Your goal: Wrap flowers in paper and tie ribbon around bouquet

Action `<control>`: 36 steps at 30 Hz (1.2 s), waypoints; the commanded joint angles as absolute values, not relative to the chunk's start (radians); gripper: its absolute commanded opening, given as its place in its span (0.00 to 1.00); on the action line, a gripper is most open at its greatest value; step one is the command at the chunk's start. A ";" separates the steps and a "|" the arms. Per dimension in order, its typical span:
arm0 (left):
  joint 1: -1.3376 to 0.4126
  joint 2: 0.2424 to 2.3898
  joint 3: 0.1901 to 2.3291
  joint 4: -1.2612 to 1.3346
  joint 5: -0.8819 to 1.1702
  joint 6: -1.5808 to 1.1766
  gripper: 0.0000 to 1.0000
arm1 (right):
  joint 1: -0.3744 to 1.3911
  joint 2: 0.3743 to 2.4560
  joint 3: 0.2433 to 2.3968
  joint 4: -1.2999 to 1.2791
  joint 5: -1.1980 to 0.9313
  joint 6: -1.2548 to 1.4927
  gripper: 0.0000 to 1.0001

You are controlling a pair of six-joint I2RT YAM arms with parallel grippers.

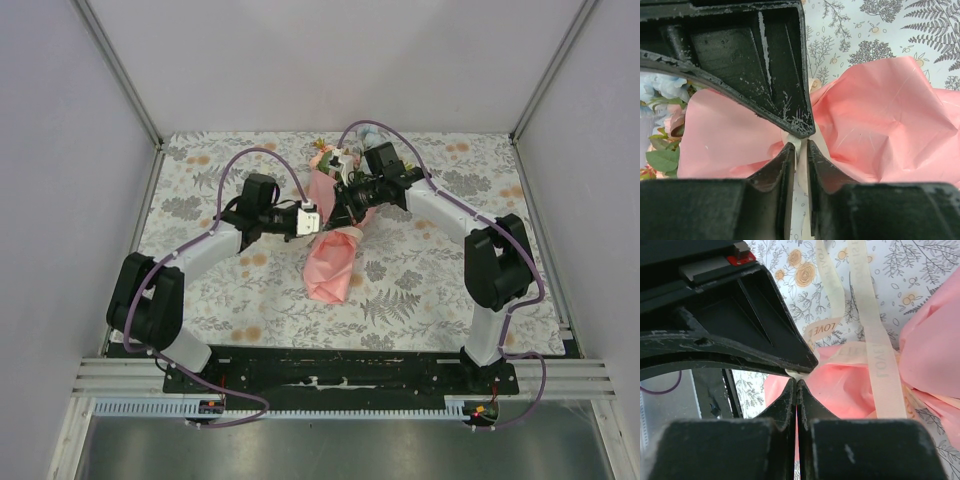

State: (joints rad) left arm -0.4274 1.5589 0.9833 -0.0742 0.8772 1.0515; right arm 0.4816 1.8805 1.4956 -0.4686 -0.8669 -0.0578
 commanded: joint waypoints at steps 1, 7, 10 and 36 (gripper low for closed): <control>-0.378 1.539 1.029 -0.081 0.870 0.988 0.30 | 0.477 1.870 1.502 -0.462 -0.807 -0.091 0.00; -0.140 1.557 1.074 -0.058 0.781 0.703 0.51 | 0.476 1.876 1.516 -0.479 -0.790 -0.083 0.00; -0.066 1.676 1.197 -0.135 0.617 0.580 0.60 | 0.476 1.875 1.514 -0.483 -0.793 -0.086 0.00; -0.058 2.244 1.736 -0.522 0.296 0.141 0.46 | 0.476 1.885 1.532 -0.483 -0.775 -0.078 0.00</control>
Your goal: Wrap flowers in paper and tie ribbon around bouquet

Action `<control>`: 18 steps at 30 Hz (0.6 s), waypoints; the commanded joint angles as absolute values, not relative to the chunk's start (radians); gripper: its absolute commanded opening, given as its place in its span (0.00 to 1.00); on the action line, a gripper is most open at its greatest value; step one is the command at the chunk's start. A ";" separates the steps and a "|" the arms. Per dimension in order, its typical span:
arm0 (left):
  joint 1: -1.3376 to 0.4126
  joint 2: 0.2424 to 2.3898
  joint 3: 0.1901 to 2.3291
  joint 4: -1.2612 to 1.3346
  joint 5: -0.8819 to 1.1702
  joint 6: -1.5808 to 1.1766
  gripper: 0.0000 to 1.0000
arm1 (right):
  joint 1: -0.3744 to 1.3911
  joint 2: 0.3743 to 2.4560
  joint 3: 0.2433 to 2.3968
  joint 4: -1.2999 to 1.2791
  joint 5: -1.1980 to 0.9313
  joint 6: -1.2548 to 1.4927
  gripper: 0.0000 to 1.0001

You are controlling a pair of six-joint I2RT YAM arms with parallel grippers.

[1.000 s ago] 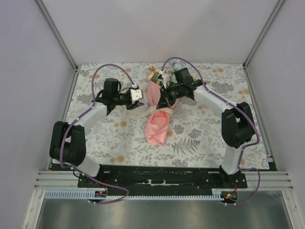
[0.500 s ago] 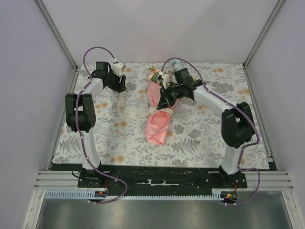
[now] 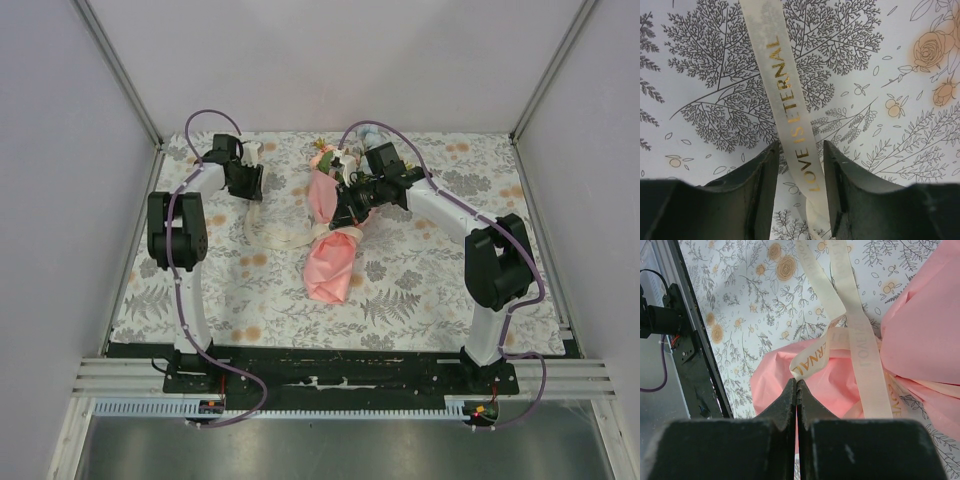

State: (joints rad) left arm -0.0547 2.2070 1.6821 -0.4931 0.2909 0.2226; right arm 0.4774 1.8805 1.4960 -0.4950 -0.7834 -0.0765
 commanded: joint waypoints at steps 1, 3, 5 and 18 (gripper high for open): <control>-0.058 2.241 1.736 -0.511 0.302 0.132 0.41 | 0.476 1.885 1.534 -0.483 -0.775 -0.078 0.00; -0.051 2.224 1.736 -0.491 0.359 0.117 0.22 | 0.476 1.884 1.532 -0.480 -0.775 -0.078 0.00; -0.045 2.177 1.732 -0.473 0.425 0.107 0.08 | 0.476 1.884 1.531 -0.482 -0.773 -0.078 0.00; 0.029 1.579 1.427 -0.305 0.718 0.221 0.02 | 0.450 1.882 1.526 -0.446 -0.775 -0.060 0.00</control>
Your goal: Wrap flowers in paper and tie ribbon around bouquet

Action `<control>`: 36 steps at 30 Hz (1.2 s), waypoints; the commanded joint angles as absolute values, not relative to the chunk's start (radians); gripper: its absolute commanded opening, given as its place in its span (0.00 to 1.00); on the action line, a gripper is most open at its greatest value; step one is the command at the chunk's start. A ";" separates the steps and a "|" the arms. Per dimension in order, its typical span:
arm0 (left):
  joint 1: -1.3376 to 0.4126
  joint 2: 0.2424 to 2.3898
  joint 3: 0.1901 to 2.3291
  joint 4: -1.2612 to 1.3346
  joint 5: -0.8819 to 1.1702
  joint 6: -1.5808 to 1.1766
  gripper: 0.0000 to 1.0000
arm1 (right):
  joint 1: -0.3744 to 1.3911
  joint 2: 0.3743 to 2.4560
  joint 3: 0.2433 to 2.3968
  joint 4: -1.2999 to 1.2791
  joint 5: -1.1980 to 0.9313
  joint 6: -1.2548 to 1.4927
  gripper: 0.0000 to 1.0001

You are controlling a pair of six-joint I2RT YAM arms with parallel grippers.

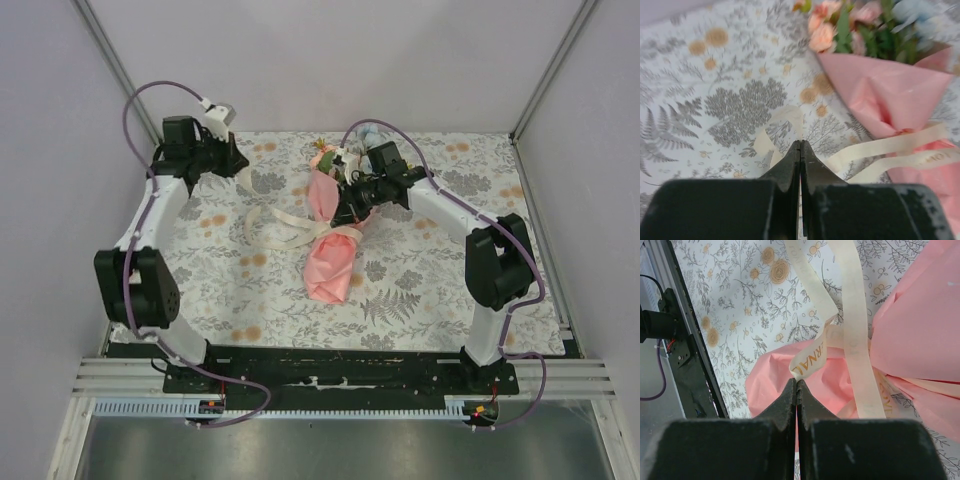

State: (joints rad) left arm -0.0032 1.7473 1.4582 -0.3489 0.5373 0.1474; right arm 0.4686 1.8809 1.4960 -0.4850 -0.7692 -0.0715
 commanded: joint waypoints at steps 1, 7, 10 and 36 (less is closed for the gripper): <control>0.028 1.550 1.427 -0.340 0.742 0.235 0.02 | 0.439 1.881 1.528 -0.436 -0.773 -0.051 0.00; 0.014 1.425 1.442 -0.558 0.894 0.432 0.02 | 0.390 1.899 1.534 -0.399 -0.793 -0.002 0.00; -0.113 1.370 1.463 -0.676 0.939 0.625 0.02 | 0.390 1.898 1.526 -0.384 -0.796 -0.005 0.00; -0.856 1.505 1.641 -0.494 0.966 0.730 0.02 | 0.357 1.936 1.542 -0.273 -0.838 -0.018 0.00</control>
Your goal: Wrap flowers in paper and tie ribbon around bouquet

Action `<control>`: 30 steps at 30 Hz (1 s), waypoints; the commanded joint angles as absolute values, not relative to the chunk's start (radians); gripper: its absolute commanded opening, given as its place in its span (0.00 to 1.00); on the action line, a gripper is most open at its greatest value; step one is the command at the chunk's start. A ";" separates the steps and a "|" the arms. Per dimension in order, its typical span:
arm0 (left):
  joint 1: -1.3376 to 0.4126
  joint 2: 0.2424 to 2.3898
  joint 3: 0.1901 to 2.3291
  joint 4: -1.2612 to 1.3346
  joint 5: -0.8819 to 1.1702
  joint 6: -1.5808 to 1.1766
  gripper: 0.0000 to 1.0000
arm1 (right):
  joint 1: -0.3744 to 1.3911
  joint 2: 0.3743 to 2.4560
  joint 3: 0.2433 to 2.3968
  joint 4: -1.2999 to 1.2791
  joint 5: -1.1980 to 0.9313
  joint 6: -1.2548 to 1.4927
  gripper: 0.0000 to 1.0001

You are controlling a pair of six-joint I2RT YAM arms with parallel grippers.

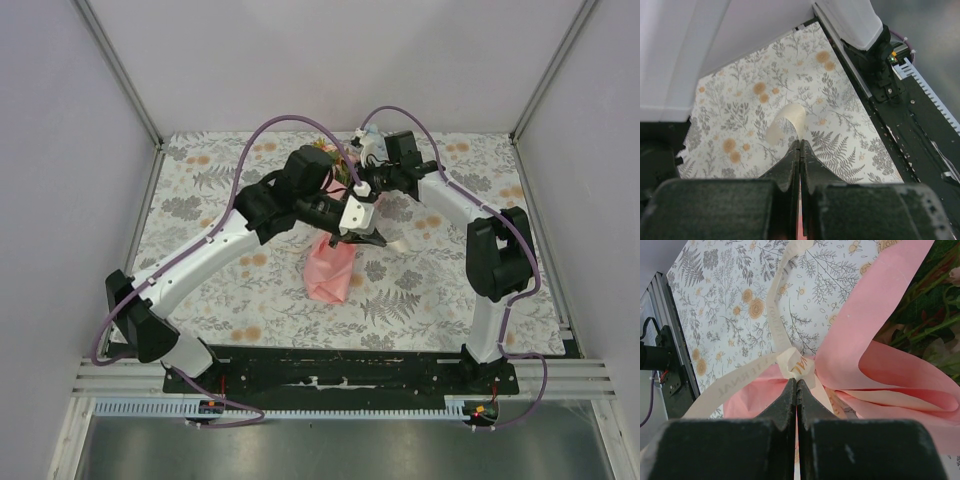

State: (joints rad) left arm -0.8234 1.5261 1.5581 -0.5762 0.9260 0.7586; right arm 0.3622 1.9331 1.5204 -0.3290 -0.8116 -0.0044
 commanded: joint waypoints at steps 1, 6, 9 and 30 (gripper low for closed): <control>-0.867 1.512 1.643 -0.494 0.968 0.736 0.02 | 0.357 1.939 1.542 -0.268 -0.842 -0.017 0.00; -0.928 1.568 1.631 -0.448 0.983 0.762 0.02 | 0.354 1.945 1.531 -0.246 -0.871 -0.034 0.00; -0.943 1.617 1.606 -0.422 0.970 0.849 0.02 | 0.350 1.936 1.506 -0.224 -0.896 -0.052 0.00; -0.904 1.674 1.605 -0.313 0.730 0.734 0.53 | 0.341 1.901 1.437 -0.181 -0.985 -0.126 0.00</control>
State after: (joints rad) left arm -0.9436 1.7866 1.6184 -0.3645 0.7940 0.8761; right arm 0.3481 1.9335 1.4437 -0.2234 -0.9508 -0.0990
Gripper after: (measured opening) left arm 0.526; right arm 0.006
